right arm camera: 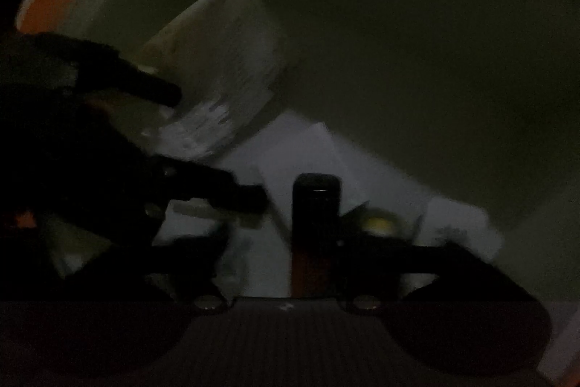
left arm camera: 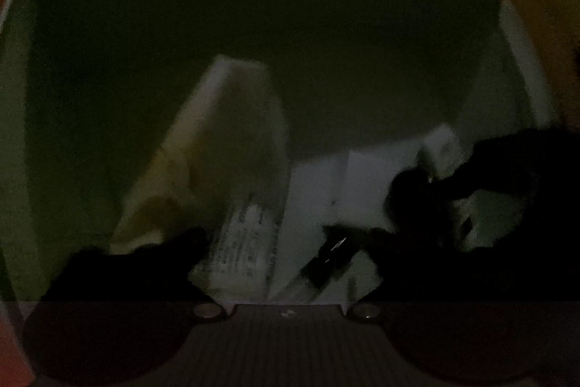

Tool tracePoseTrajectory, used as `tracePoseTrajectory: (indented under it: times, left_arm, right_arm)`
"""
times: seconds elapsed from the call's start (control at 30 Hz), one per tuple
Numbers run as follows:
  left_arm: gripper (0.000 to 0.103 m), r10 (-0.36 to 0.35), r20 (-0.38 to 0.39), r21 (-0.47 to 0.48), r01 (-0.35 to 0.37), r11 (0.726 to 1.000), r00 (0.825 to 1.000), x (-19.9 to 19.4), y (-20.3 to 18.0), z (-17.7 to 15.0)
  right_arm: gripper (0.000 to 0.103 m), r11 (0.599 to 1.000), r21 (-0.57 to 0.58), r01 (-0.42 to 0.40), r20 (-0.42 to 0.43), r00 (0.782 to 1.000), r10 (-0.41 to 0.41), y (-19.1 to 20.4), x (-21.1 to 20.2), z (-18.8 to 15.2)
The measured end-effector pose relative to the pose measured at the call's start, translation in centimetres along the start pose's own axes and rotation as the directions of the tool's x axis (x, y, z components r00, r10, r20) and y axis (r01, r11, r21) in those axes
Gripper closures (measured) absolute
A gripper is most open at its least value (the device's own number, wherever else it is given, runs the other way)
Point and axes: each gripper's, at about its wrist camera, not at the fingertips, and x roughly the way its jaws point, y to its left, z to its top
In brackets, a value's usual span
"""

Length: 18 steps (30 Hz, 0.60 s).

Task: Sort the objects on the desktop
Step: 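Lower into the box and open the left tool while the right tool releases the brown cylinder, then lift both open tools out of the box back over the white sheet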

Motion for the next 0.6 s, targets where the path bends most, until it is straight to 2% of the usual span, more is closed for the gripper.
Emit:
tracePoseTrajectory:
  times: [0.2, 0.33, 0.5, 0.6]
  left_arm:
    - [0.0, -0.021, 0.018, 0.006, 0.021, 1.0, 1.0, -0.2, 0.0, 0.1]
    - [0.0, -0.039, 0.027, -0.018, 0.04, 0.999, 0.999, -0.9, 0.5, 0.5]
    - [0.0, -0.076, 0.041, -0.052, 0.078, 0.996, 0.996, -2.1, 0.8, 0.9]
    - [0.0, -0.105, 0.044, -0.087, 0.108, 0.99, 0.994, -2.8, 0.9, 1.3]
  right_arm:
    - [0.01, 1.0, 0.025, 0.002, 0.013, 1.0, -0.003, -0.3, -1.4, 0.1]
    - [0.004, 0.998, 0.055, 0.016, 0.038, 0.999, -0.018, -0.3, -2.7, 0.1]
    - [0.001, 0.99, 0.143, -0.009, 0.002, 1.0, 0.008, -0.9, -3.6, 0.6]
    - [0.0, 0.987, 0.16, 0.006, 0.008, 1.0, -0.007, -1.0, -4.7, 1.0]
